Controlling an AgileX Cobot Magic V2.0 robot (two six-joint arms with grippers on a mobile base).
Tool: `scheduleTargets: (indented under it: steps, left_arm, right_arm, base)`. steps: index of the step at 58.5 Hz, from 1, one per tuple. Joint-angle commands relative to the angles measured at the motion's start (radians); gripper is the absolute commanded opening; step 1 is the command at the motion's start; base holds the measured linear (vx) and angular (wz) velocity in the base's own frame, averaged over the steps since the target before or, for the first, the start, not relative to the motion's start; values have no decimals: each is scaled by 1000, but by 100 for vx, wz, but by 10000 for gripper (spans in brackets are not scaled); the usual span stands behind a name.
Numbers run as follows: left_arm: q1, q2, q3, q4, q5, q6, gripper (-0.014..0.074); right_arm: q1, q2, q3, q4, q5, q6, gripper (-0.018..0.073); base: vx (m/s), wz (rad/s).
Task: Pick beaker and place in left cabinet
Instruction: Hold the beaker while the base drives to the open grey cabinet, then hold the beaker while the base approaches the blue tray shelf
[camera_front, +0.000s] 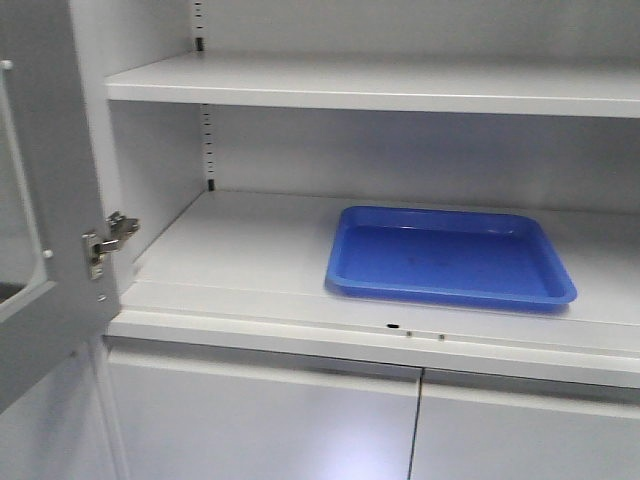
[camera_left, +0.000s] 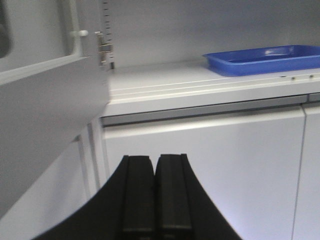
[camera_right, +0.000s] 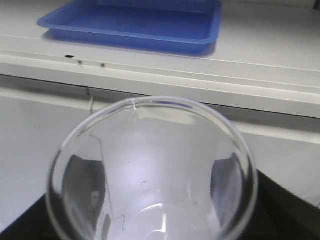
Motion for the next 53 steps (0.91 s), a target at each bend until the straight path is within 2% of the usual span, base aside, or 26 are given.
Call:
scheduleTargets:
  steps: [1,23,53]
  left_arm:
    - [-4,-18,16,-8,-84,-3,1]
    - [-4,-18,16,-8,-84,-3,1]
    - [-4,-18,16,-8,-84,-3,1]
  right_arm:
    - [-2,4,-30,-27,-71,-1,-6]
    - [-2,4,-30,-27,-71,-1,-6]
    - [-2,4,-30,-27,-71,-1,-6]
  base:
    - [23,-53]
    - [25,-37]
    - [29,-7]
